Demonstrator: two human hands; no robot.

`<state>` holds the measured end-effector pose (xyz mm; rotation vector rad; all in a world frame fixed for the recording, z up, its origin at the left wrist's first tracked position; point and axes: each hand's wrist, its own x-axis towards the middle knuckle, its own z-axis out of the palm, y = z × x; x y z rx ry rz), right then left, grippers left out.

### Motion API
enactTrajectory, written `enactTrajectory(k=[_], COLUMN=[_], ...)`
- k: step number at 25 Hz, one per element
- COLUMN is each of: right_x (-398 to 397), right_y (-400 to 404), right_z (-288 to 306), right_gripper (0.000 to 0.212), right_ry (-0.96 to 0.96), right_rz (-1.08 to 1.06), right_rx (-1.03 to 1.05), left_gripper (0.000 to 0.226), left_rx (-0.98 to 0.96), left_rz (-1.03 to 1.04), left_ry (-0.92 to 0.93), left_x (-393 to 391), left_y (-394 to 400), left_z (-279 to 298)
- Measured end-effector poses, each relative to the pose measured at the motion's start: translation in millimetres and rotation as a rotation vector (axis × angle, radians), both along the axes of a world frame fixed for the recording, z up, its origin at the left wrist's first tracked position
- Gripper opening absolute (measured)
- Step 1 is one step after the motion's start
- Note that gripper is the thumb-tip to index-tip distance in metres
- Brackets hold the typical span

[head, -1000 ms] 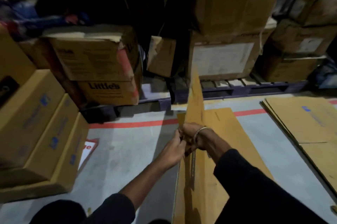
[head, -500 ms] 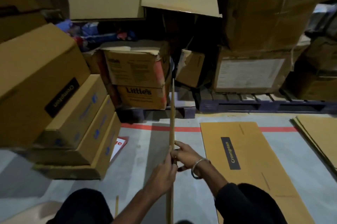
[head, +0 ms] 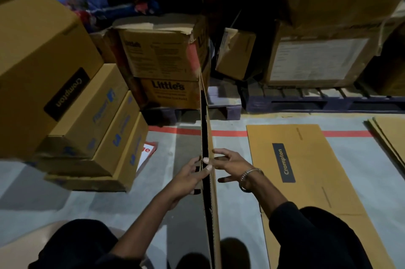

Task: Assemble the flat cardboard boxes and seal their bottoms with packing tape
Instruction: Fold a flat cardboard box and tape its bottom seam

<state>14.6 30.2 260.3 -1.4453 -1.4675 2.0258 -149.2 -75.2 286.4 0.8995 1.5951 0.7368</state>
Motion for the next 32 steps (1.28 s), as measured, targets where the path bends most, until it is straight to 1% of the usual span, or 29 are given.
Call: enactTrajectory(k=[1, 2, 3, 4, 5, 6, 7, 8, 9, 10, 12, 14, 16, 19, 21, 25, 27, 29, 30, 32], right_x=[-0.1, 0.2, 0.0, -0.4, -1.5, -2.8, -4.4, -6.2, -8.4, -9.9, -8.2, -1.2, 8.0, 23.9, 36.0, 42.5, 39.7, 41.6, 44.3, 51.0], right_y=[1.2, 1.9, 2.2, 0.6, -2.8, -7.1, -13.1, -20.6, -27.0, -31.8, -32.6, -21.0, -9.3, 12.1, 30.7, 56.4, 59.1, 59.1, 56.3, 41.8], right_z=[-1.6, -1.9, -1.3, 1.2, 4.2, 7.7, 10.0, 12.2, 12.2, 12.5, 12.8, 10.8, 12.2, 18.4, 28.0, 33.0, 29.0, 30.4, 32.5, 35.2], right_gripper=[0.091, 0.085, 0.075, 0.063, 0.054, 0.051, 0.054, 0.059, 0.061, 0.060, 0.049, 0.037, 0.031, 0.021, 0.016, 0.017, 0.023, 0.035, 0.042, 0.056], right_ry=[0.003, 0.010, 0.002, -0.022, -0.092, -0.196, -0.330, -0.453, -0.540, -0.590, -0.654, -0.722, -0.773, -0.785, -0.789, -0.807, -0.822, -0.781, -0.757, -0.793], right_rz=[-0.013, -0.033, -0.059, -0.086, -0.106, -0.101, -0.056, 0.020, 0.104, 0.164, 0.181, 0.113, 0.053, -0.049, -0.088, -0.116, -0.144, -0.125, -0.091, 0.016], right_rx=[0.007, 0.014, 0.038, 0.101, 0.219, 0.380, 0.551, 0.693, 0.779, 0.810, 0.808, 0.842, 0.876, 0.900, 0.896, 0.905, 0.906, 0.826, 0.748, 0.620], left_gripper=[0.069, 0.061, 0.051, 0.045, 0.041, 0.038, 0.036, 0.035, 0.035, 0.034, 0.035, 0.039, 0.043, 0.043, 0.042, 0.044, 0.046, 0.049, 0.052, 0.061], left_rx=[-0.011, -0.018, -0.018, -0.004, 0.030, 0.072, 0.109, 0.132, 0.141, 0.146, 0.151, 0.145, 0.125, 0.089, 0.050, -0.046, -0.075, -0.082, -0.088, -0.091], left_rz=[0.030, 0.059, 0.086, 0.113, 0.124, 0.124, 0.124, 0.129, 0.138, 0.144, 0.127, 0.117, 0.088, 0.073, 0.067, -0.008, -0.042, -0.049, -0.051, -0.058], left_ry=[-0.032, -0.064, -0.073, -0.031, 0.086, 0.227, 0.354, 0.435, 0.477, 0.508, 0.557, 0.573, 0.627, 0.737, 0.759, 0.737, 0.727, 0.731, 0.746, 0.763], left_x=[-1.9, -2.8, -3.9, -4.2, -4.6, -4.5, -3.3, -1.5, -0.7, -0.7, -3.5, -9.5, -17.3, -31.6, -38.4, -37.9, -33.3, -26.3, -23.7, -20.7], left_y=[0.0, -0.3, 0.9, 3.4, 6.3, 9.0, 11.1, 11.9, 12.2, 12.4, 11.7, 11.7, 9.7, -6.5, -22.9, -46.9, -52.8, -56.6, -56.7, -53.1], left_z=[-0.4, 1.5, 3.0, 4.7, 4.9, 4.7, 4.4, 4.2, 3.8, 3.1, 1.0, 0.8, 0.4, 2.2, 2.0, -0.7, -2.7, -1.5, -0.8, 0.1])
